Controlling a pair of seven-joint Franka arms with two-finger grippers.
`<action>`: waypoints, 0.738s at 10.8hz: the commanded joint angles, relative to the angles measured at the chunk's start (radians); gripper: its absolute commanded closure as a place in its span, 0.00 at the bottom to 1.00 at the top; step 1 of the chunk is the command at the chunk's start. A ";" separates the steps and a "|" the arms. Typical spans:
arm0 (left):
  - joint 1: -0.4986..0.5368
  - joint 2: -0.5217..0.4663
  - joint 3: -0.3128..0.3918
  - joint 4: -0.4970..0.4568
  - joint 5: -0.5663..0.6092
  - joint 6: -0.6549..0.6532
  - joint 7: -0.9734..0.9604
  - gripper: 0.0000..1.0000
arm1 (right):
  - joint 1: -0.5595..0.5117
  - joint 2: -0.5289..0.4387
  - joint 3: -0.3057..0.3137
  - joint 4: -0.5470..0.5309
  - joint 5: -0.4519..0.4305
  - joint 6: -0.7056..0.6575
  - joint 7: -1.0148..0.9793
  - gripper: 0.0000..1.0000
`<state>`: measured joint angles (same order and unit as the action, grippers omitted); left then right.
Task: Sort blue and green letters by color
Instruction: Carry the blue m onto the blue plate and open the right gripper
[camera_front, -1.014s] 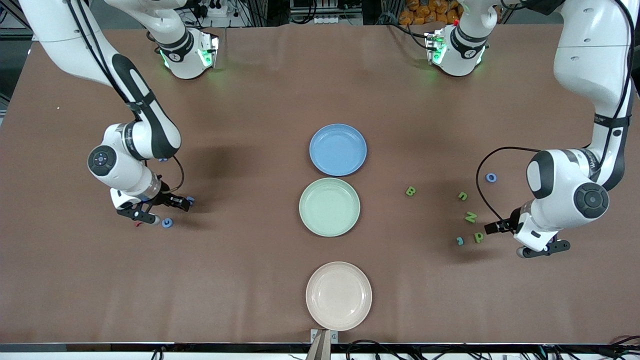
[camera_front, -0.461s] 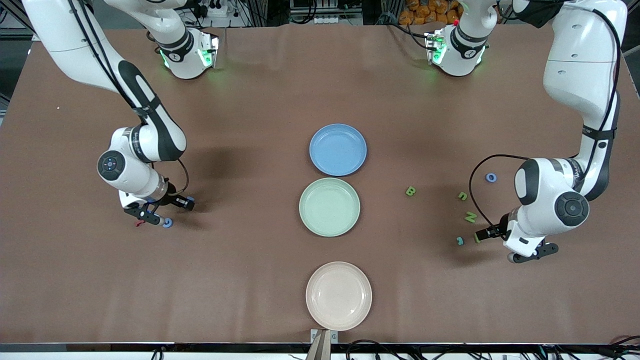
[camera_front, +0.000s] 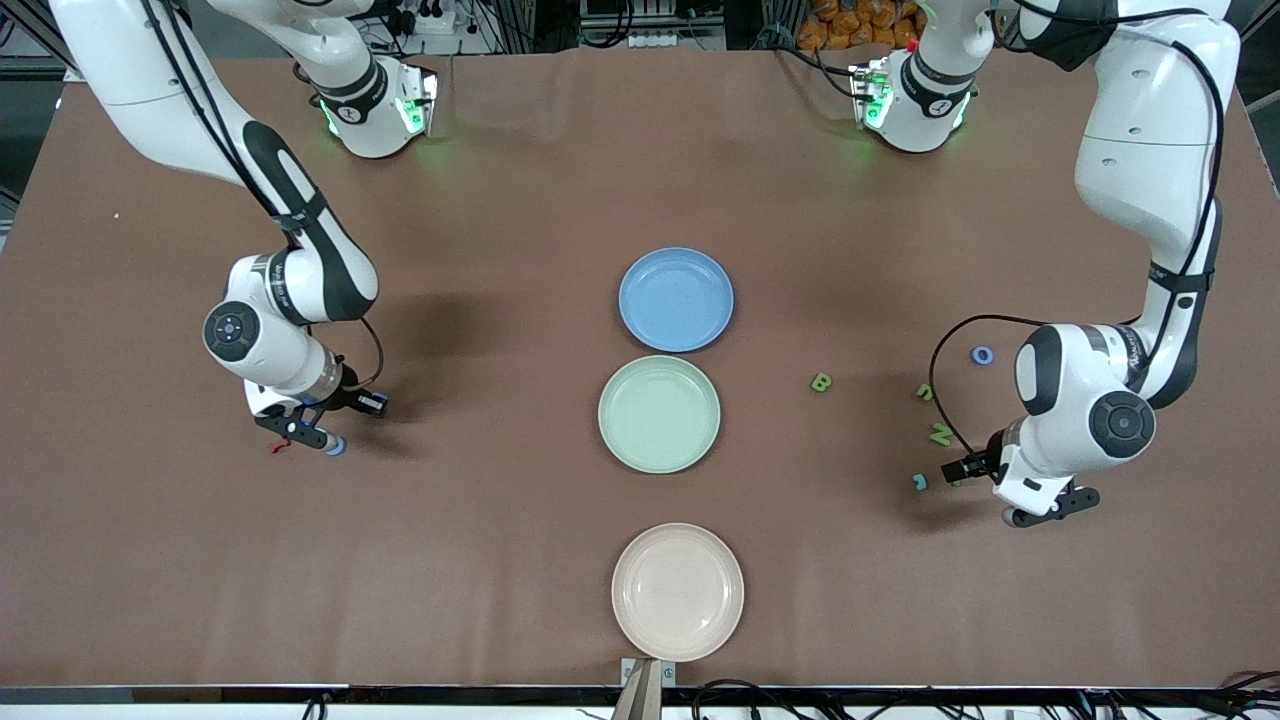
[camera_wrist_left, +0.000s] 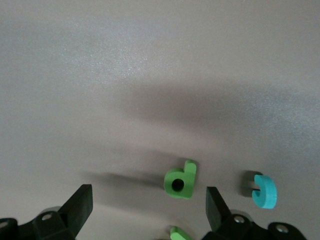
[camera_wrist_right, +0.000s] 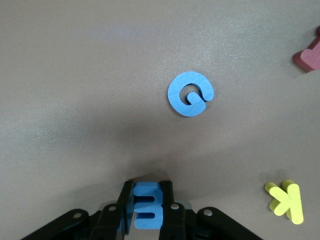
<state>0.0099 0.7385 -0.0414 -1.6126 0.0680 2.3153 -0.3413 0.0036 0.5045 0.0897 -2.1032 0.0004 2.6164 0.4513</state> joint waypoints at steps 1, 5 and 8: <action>-0.019 0.031 0.003 0.022 0.030 0.015 -0.056 0.00 | 0.004 -0.021 0.008 0.023 -0.014 -0.064 0.030 1.00; -0.021 0.042 0.003 0.020 0.032 0.035 -0.059 0.00 | 0.062 -0.052 0.117 0.132 -0.013 -0.225 0.312 1.00; -0.021 0.042 0.003 0.022 0.032 0.039 -0.057 0.00 | 0.145 -0.046 0.203 0.178 -0.014 -0.225 0.548 1.00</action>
<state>-0.0072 0.7688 -0.0407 -1.6095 0.0686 2.3450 -0.3703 0.0862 0.4620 0.2514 -1.9520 0.0000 2.4067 0.8323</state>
